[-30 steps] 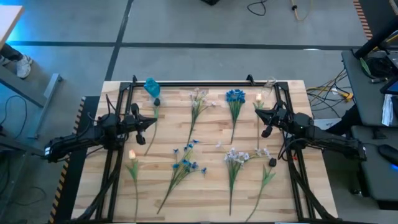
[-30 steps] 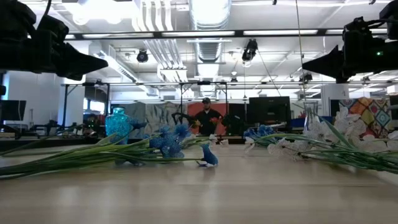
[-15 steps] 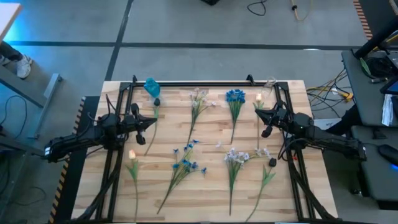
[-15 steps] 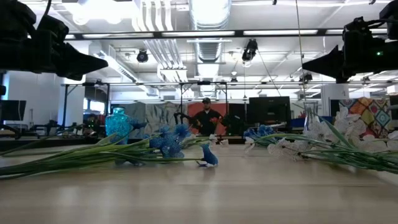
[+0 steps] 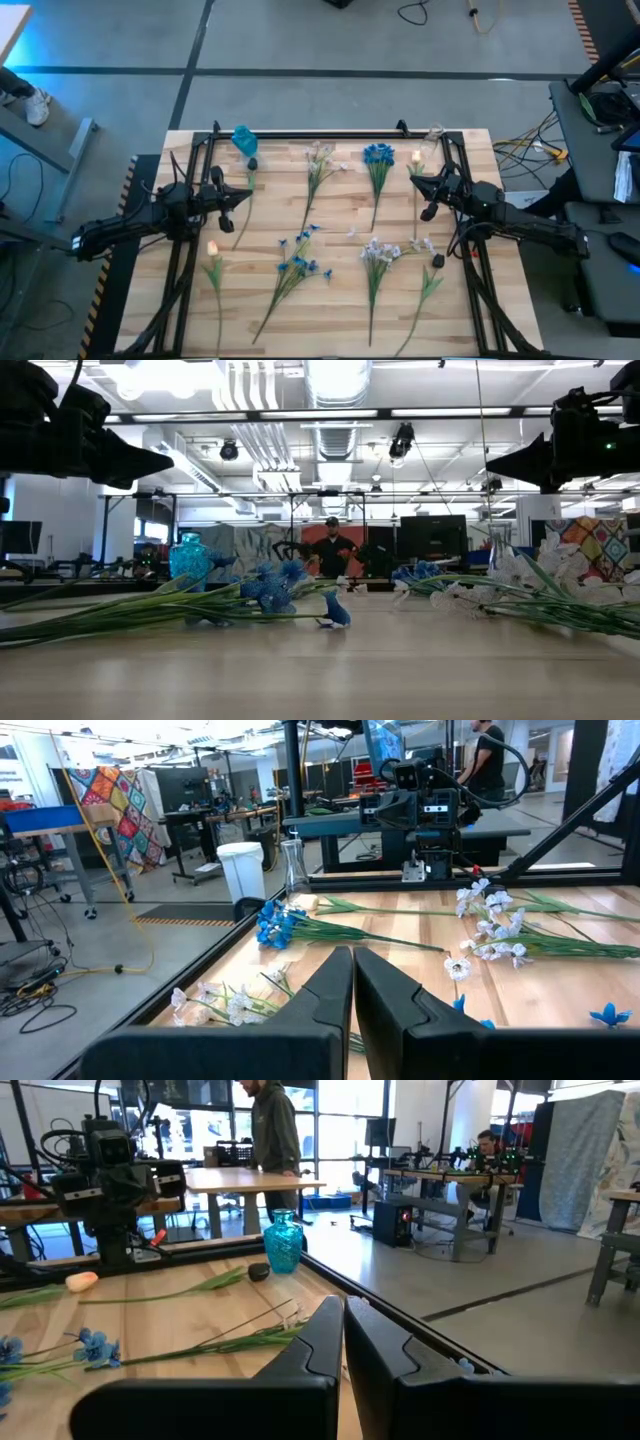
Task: Sort flowers into vase by color
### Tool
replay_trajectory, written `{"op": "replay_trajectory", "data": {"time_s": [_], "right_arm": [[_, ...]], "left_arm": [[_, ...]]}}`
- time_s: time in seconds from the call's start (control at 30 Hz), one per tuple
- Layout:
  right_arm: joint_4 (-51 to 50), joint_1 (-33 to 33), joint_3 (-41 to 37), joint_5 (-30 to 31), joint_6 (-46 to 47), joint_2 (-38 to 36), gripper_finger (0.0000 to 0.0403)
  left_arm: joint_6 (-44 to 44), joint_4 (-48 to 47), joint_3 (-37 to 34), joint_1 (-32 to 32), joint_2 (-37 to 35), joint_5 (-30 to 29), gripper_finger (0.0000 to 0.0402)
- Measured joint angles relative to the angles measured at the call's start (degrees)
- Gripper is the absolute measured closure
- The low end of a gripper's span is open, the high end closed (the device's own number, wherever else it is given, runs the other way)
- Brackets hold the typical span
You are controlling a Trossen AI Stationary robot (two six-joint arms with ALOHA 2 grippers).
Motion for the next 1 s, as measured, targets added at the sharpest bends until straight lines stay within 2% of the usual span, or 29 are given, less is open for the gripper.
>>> {"op": "replay_trajectory", "data": {"time_s": [0.1,0.17,0.57,1.0], "right_arm": [[0.0,0.0,0.0,0.0,0.0,0.0,0.0394],[0.0,0.0,0.0,0.0,0.0,0.0,0.0394],[0.0,0.0,0.0,0.0,0.0,0.0,0.0394],[0.0,0.0,0.0,0.0,0.0,0.0,0.0394]], "left_arm": [[0.0,0.5,0.0,0.1,0.0,-5.4,0.0402],[0.0,0.5,0.0,0.0,0.0,-6.9,0.0402],[0.2,1.4,0.0,0.0,0.0,-7.3,0.0402],[1.4,16.7,0.0,0.1,0.1,-7.7,0.0402]]}}
